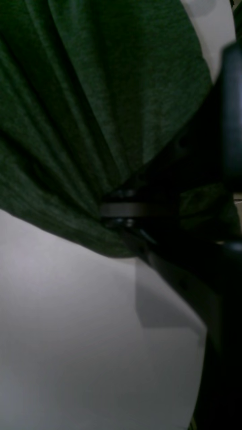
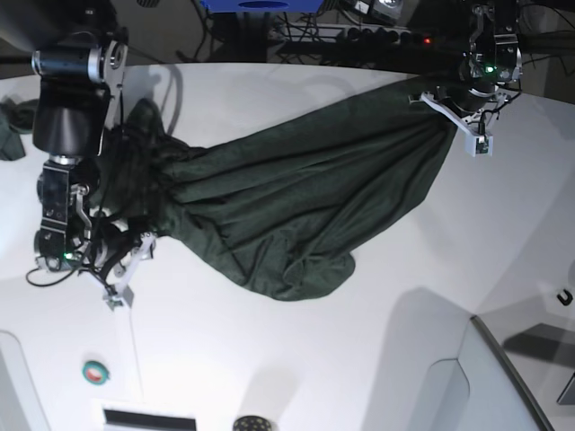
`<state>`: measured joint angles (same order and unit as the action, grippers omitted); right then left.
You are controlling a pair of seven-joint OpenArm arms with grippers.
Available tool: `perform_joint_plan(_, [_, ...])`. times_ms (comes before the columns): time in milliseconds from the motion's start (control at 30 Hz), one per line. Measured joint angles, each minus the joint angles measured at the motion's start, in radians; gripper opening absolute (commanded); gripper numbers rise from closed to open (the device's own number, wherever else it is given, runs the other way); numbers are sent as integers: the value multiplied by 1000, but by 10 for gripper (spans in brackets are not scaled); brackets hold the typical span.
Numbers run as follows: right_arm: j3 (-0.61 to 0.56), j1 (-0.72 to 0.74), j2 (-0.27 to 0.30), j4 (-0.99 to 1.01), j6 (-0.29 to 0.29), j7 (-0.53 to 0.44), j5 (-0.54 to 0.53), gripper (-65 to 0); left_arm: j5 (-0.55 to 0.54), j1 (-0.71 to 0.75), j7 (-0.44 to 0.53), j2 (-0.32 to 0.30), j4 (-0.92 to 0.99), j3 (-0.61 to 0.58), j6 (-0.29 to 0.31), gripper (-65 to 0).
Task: Layout the t-shirt on the table in an organized manner, then fold the t-shirt properly
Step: 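Pull the gathered shirt end away from the left gripper with the right gripper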
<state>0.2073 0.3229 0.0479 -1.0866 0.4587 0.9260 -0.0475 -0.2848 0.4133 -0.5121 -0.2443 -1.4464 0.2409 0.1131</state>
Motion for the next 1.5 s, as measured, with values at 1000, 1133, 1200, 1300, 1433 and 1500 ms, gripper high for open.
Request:
perform_joint_plan(1000, [9, -1, 31, 21, -2, -43, -2, -344, 0, 0, 0, 0, 0, 0, 0, -650])
perform_joint_plan(1133, [8, -3, 28, 28, -2, -43, -2, -344, 0, 0, 0, 0, 0, 0, 0, -650])
perform_joint_plan(1200, [9, 0, 21, 58, -2, -49, -3, -344, 0, 0, 0, 0, 0, 0, 0, -650])
perform_joint_plan(1300, [8, -6, 10, 106, -2, -51, -3, -347, 0, 0, 0, 0, 0, 0, 0, -650])
perform_joint_plan(1433, [9, -5, 10, 107, -2, -60, -2, -540, 0, 0, 0, 0, 0, 0, 0, -650])
perform_joint_plan(1500, [9, 2, 12, 107, -2, -62, -2, -650, 0, 0, 0, 0, 0, 0, 0, -650])
